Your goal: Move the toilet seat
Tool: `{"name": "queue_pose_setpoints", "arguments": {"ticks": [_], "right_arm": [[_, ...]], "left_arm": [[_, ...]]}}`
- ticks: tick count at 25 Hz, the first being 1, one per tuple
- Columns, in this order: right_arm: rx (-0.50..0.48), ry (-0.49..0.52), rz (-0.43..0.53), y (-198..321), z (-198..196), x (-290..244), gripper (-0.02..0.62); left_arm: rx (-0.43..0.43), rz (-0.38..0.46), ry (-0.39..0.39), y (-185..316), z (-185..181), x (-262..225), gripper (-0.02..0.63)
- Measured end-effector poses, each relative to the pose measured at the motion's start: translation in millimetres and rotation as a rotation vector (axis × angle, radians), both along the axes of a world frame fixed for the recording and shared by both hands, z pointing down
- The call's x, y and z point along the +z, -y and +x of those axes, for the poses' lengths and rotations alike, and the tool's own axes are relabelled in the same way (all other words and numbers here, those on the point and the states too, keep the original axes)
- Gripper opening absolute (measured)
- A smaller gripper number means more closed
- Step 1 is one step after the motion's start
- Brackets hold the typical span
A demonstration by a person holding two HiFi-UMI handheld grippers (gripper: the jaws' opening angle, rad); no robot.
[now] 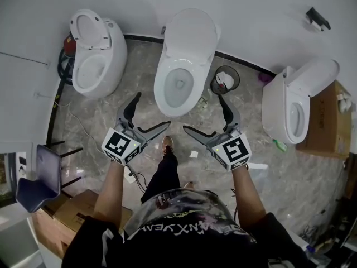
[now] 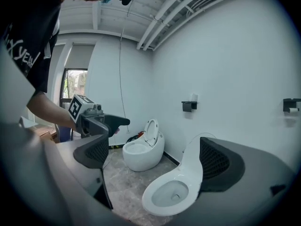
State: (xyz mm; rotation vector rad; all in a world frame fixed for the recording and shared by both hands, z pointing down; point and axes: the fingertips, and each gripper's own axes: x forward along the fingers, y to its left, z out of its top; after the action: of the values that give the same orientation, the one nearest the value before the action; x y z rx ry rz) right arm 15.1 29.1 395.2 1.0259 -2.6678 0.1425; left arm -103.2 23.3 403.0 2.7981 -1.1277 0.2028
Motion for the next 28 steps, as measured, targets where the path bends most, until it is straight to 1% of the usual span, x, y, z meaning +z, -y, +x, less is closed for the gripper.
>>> {"name": "queue_pose_setpoints", "arguments": {"ticks": [13, 18, 21, 28], "right_arm": [[0.037, -0.035, -0.054, 85, -35, 30, 0.584], [0.039, -0.063, -0.073, 103, -48, 42, 0.584], [0.049, -0.059, -0.064, 114, -55, 46, 0.584], [0.061, -0.066, -0.08, 129, -53, 64, 0.584]], "left_arm": [[0.049, -0.066, -0.025, 86, -30, 35, 0.52], [0.062, -0.09, -0.044, 108, -40, 48, 0.52], [0.073, -0.097, -0.043, 117, -44, 55, 0.52], [0.078, -0.103, -0.037, 133, -45, 68, 0.52]]}}
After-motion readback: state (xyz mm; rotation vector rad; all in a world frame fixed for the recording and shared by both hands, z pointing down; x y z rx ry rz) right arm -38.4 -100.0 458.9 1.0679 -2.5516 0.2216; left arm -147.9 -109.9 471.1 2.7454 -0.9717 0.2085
